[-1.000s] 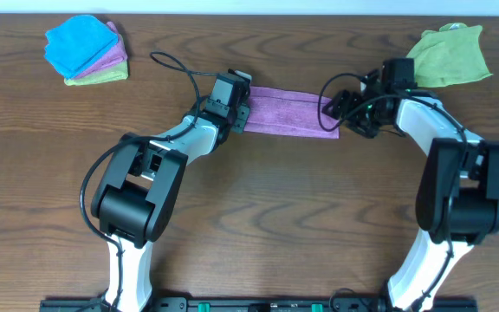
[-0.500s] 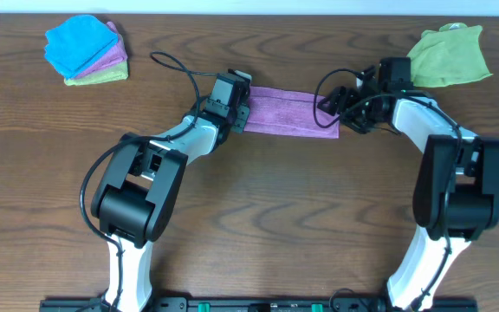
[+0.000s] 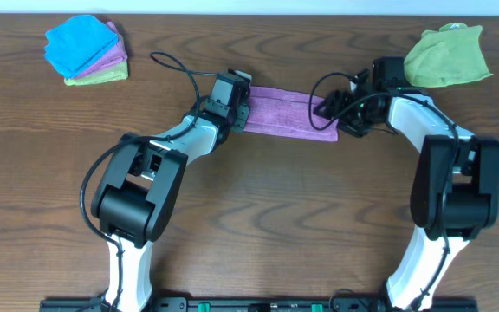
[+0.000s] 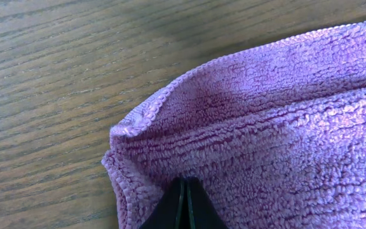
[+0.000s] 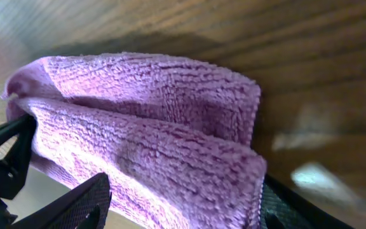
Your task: Fold the cloth
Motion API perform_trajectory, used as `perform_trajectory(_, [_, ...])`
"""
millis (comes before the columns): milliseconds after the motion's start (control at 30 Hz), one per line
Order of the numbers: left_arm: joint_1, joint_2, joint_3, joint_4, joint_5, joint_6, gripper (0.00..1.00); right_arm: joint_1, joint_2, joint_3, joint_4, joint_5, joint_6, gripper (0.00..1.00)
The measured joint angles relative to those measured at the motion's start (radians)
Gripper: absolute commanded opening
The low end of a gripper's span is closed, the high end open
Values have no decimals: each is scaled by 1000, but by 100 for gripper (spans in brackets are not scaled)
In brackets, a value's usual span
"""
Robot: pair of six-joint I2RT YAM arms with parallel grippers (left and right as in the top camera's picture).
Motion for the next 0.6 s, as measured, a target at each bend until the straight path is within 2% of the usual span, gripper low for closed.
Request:
perform_trajectory(200, [0, 0, 0, 0, 0, 0, 6, -36, -2, -18, 11, -34, -18, 71])
perform_trajectory(433, [0, 0, 0, 0, 0, 0, 6, -99, -15, -148, 253, -204, -17, 72])
perform_trajectory(600, [0, 0, 0, 0, 0, -2, 6, -106, -24, -189, 312, -230, -13, 71])
